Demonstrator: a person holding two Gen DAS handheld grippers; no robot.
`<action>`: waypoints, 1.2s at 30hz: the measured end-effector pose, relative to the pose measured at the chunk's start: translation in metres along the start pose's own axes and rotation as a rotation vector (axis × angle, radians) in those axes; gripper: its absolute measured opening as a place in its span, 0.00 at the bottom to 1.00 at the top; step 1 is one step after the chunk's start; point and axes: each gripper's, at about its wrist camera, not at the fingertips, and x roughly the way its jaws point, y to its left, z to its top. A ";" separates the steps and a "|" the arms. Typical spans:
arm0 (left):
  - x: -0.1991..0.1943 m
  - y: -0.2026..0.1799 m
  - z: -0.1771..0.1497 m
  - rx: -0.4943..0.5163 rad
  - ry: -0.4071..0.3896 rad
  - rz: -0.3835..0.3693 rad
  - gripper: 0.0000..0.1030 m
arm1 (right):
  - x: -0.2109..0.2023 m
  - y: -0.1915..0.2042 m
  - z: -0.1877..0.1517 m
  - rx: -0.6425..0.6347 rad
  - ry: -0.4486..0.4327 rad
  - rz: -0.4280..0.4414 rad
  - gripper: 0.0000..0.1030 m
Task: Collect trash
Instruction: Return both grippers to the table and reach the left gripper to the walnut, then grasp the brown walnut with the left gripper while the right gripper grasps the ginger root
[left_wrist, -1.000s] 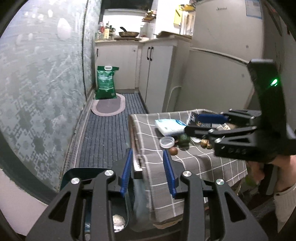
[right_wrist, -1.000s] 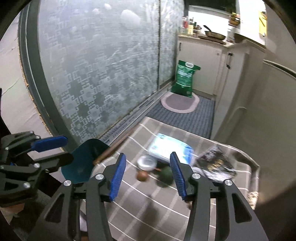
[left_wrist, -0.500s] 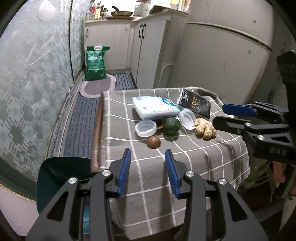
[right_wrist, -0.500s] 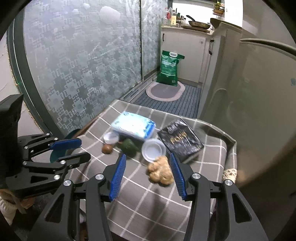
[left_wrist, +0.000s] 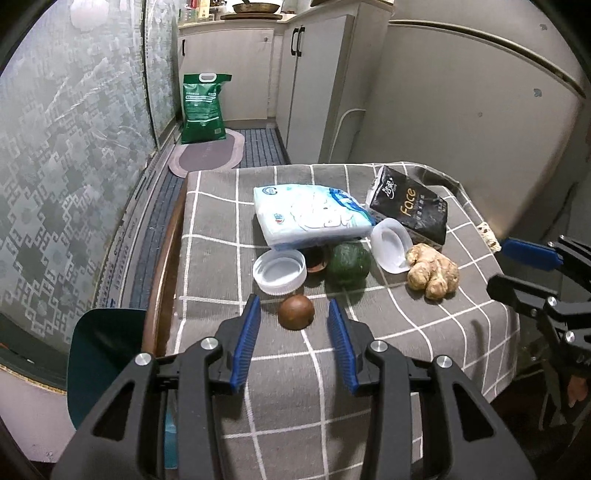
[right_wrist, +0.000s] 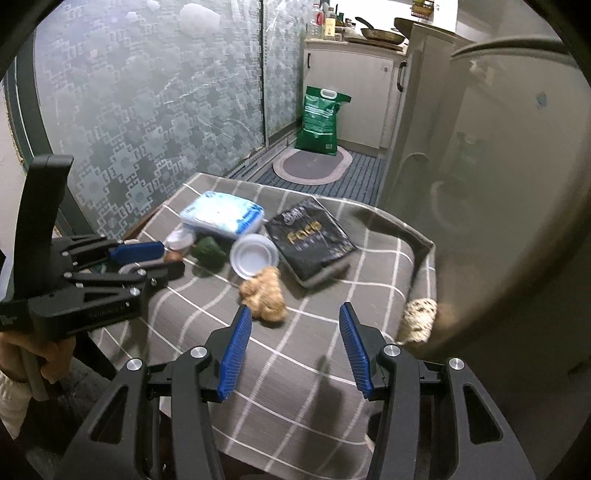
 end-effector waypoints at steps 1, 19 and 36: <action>0.000 -0.001 0.001 0.002 -0.001 0.007 0.40 | 0.002 -0.001 -0.001 -0.001 0.006 0.000 0.48; -0.003 0.004 0.004 -0.037 -0.021 0.024 0.20 | 0.025 0.004 -0.005 -0.020 0.004 0.113 0.58; -0.032 0.018 -0.003 -0.028 -0.083 -0.030 0.20 | 0.049 0.023 0.011 -0.004 0.043 0.107 0.29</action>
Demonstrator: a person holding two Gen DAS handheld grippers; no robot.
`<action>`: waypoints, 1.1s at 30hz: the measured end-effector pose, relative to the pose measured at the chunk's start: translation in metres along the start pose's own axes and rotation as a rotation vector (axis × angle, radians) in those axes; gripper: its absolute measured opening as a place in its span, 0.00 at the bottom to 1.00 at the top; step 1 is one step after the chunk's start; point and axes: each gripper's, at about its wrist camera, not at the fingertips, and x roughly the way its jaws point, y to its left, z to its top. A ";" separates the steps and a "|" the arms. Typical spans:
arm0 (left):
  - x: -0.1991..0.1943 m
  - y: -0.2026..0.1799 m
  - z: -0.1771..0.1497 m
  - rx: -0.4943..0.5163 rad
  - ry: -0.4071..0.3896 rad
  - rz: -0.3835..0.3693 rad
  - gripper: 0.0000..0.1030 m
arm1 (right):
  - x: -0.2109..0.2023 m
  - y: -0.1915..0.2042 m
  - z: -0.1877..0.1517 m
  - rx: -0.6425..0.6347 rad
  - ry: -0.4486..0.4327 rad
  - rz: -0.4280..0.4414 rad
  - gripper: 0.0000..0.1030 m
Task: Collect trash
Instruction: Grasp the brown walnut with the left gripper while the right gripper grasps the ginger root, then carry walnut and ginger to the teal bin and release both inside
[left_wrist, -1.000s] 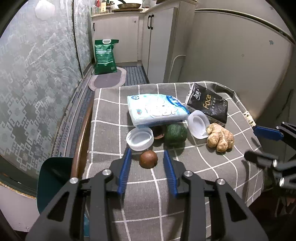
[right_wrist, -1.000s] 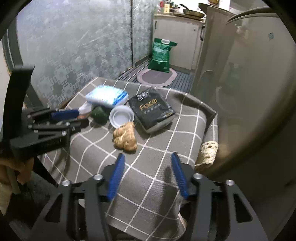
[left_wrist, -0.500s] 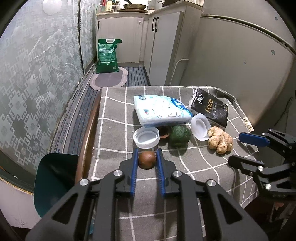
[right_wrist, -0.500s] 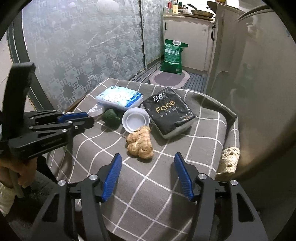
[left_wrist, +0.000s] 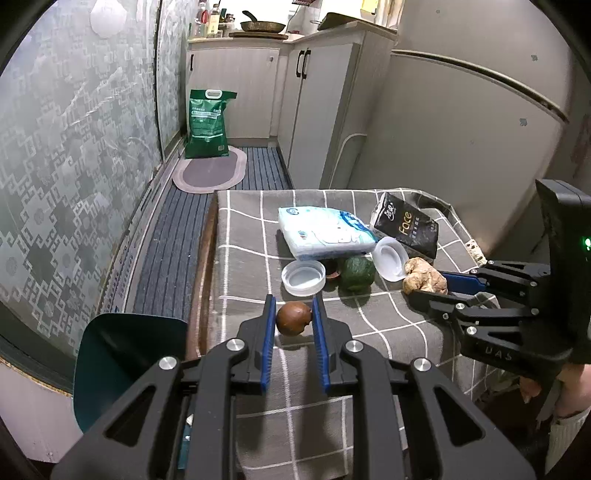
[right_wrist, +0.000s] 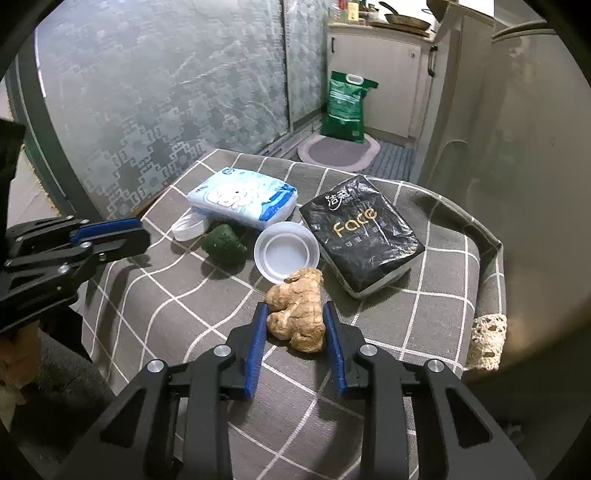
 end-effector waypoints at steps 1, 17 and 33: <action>-0.002 0.002 0.000 -0.001 -0.004 -0.001 0.20 | -0.002 0.002 0.001 0.011 0.001 0.025 0.29; -0.032 0.053 -0.005 -0.055 -0.043 0.034 0.20 | -0.027 0.030 0.034 -0.014 -0.097 -0.072 0.27; -0.048 0.118 -0.028 -0.121 -0.007 0.118 0.20 | -0.006 0.105 0.063 -0.093 -0.096 0.161 0.27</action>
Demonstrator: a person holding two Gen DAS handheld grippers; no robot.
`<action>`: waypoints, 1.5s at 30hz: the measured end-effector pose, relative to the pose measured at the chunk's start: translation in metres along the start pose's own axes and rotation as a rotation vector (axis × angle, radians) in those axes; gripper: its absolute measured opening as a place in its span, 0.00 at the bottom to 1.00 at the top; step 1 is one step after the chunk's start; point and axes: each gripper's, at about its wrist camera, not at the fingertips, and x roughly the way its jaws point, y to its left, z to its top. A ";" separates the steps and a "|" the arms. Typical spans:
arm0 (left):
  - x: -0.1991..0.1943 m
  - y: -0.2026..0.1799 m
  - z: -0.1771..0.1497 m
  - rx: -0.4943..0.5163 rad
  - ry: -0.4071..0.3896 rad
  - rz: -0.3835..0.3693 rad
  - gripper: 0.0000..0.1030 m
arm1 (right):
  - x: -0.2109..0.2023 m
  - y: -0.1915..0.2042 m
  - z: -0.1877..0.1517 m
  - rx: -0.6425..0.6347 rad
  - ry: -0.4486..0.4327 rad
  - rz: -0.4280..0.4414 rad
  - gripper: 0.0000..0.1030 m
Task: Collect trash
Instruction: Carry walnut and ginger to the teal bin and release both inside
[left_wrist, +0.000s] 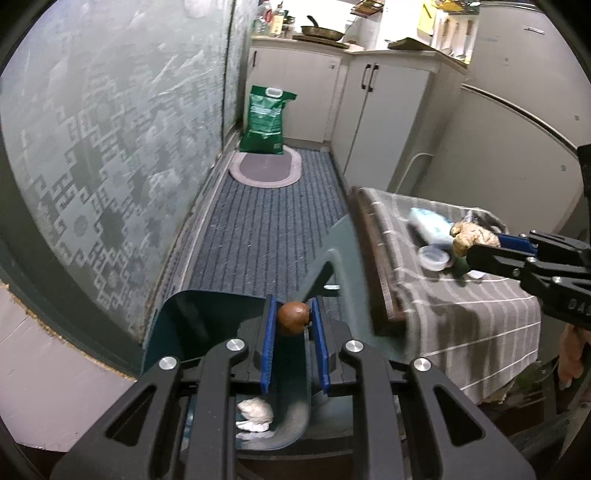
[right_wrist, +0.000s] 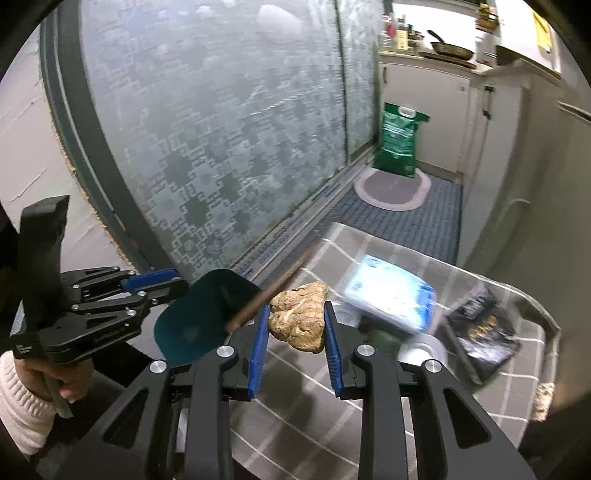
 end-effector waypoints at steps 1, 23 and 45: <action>0.001 0.004 -0.001 -0.003 0.007 0.006 0.20 | 0.003 0.005 0.002 -0.009 0.001 0.008 0.27; 0.050 0.063 -0.062 -0.014 0.266 0.055 0.21 | 0.096 0.093 0.011 -0.136 0.211 0.082 0.27; 0.039 0.096 -0.070 -0.036 0.261 0.071 0.23 | 0.168 0.129 -0.001 -0.156 0.345 0.091 0.27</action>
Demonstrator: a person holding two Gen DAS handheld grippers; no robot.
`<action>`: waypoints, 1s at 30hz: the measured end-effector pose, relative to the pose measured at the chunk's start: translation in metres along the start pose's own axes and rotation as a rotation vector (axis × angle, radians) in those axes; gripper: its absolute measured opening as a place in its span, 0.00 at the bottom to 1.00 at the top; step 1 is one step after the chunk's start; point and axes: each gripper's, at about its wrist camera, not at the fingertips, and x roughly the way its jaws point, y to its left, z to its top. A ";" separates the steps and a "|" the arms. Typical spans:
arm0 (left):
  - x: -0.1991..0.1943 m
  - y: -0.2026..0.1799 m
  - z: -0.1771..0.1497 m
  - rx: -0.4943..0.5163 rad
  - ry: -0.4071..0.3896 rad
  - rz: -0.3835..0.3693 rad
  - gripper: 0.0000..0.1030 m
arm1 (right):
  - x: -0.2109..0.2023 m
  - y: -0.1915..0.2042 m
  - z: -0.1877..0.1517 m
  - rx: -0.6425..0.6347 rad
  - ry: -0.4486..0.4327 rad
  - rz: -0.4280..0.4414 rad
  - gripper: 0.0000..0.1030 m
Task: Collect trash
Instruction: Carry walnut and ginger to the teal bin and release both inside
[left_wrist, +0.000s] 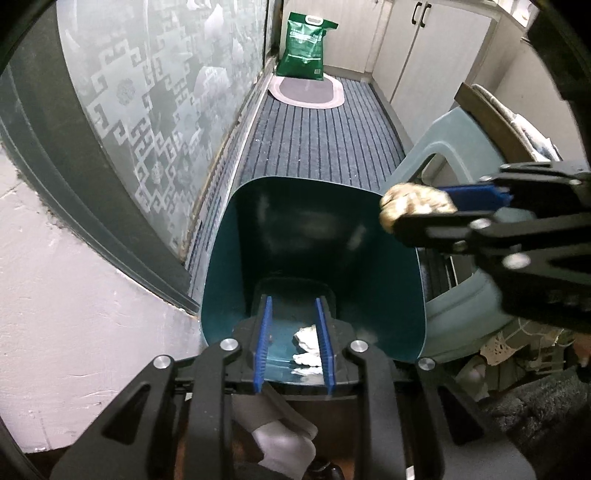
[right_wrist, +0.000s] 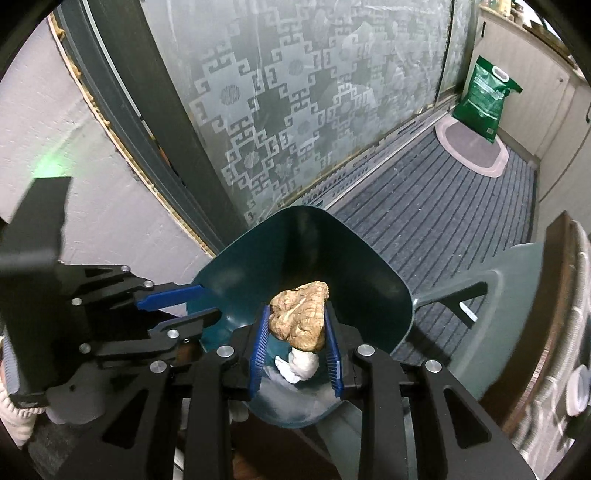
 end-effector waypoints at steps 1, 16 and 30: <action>-0.003 0.001 0.000 0.001 -0.008 -0.001 0.19 | 0.004 0.001 0.000 -0.001 0.007 -0.001 0.27; -0.055 0.012 0.006 -0.019 -0.143 0.007 0.08 | 0.053 0.013 -0.004 -0.023 0.142 -0.025 0.27; -0.084 0.010 0.018 -0.048 -0.233 -0.004 0.09 | 0.045 0.013 -0.012 -0.033 0.153 -0.003 0.29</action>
